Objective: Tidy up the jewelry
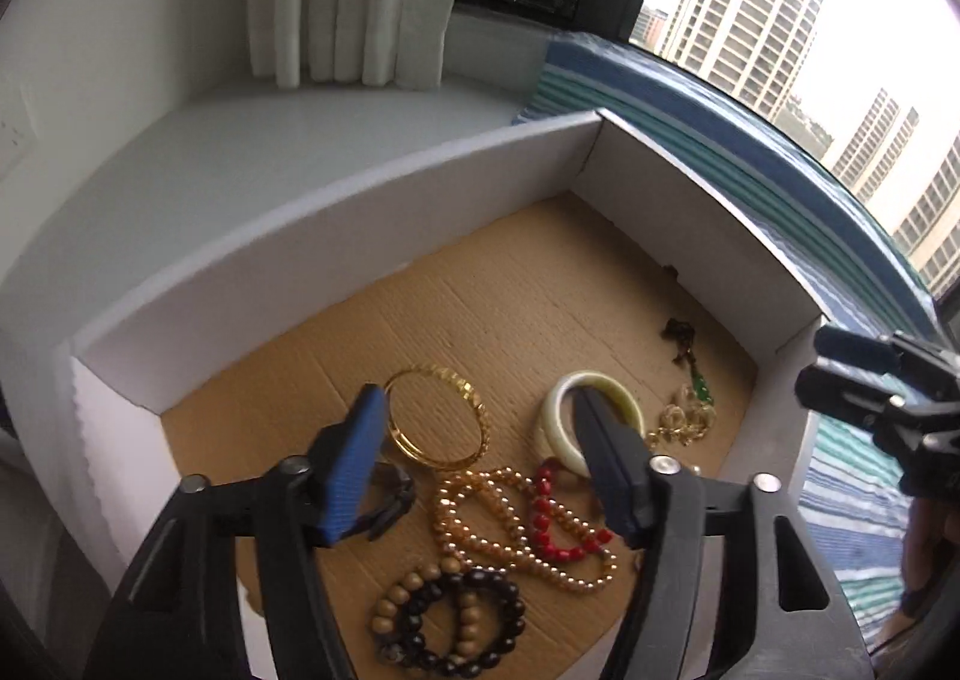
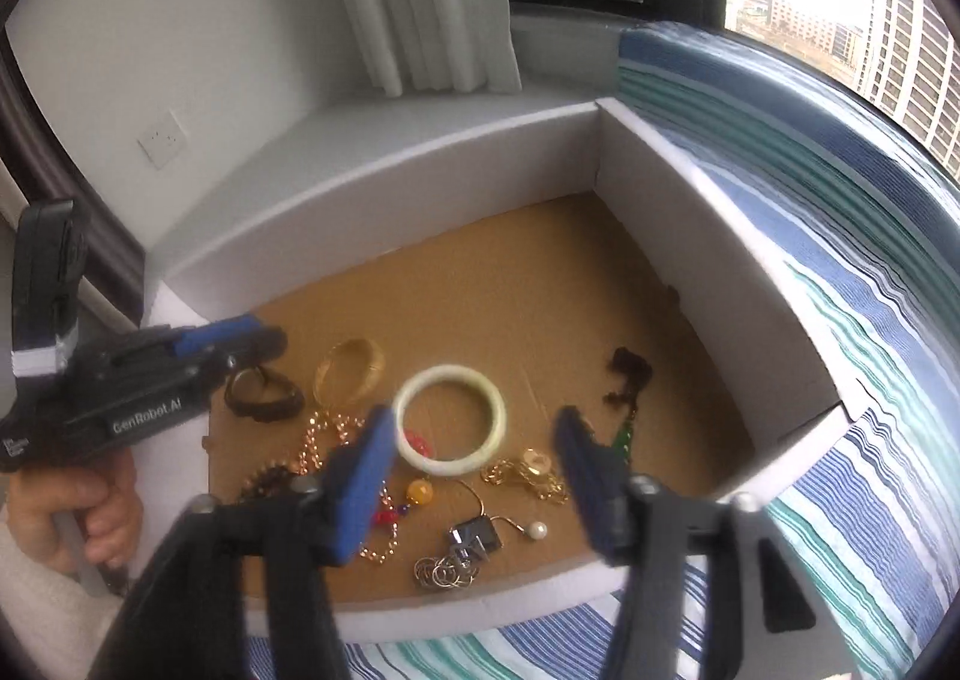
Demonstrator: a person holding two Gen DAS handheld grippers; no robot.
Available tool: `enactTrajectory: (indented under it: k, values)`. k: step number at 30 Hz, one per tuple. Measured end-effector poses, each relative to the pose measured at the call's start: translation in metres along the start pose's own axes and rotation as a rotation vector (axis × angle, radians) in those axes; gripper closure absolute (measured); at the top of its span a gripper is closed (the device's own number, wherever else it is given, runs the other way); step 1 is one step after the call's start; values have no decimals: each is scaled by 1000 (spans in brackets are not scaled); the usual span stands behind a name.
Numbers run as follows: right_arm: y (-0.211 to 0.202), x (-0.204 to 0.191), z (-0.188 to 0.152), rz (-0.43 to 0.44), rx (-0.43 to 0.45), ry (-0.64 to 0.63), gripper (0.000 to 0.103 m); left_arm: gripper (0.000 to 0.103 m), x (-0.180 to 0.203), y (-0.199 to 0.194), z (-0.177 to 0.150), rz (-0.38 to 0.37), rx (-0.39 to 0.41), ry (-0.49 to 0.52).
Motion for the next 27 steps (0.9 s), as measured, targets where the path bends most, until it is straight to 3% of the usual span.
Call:
enactTrajectory:
  k: [2, 4, 6, 11, 13, 18, 27]
  values:
    - [-18, -4, -1, -15, 40, -26, 35, 20, 2, -25, -4, 75, 74, 37]
    - [-36, -8, -5, -45, 78, -47, 32, 0, 6, -48, -9, 154, 134, 60]
    - [-48, -11, -10, -65, 107, -59, 22, 0, 10, -69, -13, 251, 201, 75]
    - [-52, -17, -31, -111, 106, -84, 20, 0, 18, -100, -36, 406, 256, 46]
    - [-51, -20, -40, -129, 106, -107, 20, 0, 21, -103, -46, 412, 256, 29]
    - [-50, -21, -57, -135, 98, -95, 20, 0, 25, -96, -71, 342, 156, -3]
    - [-50, -28, -60, -165, 100, -117, 20, 0, 20, -89, -83, 369, 111, -53]
Point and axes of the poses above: each gripper's, at about its wrist camera, not at the fingertips, and y roughly the way its jaws point, x to its right, z to its top, the point moved 8 cm from there along y, roughly the way its jaws point, and after that the axes turned 13 degrees about -x, right-handed, at the moved point
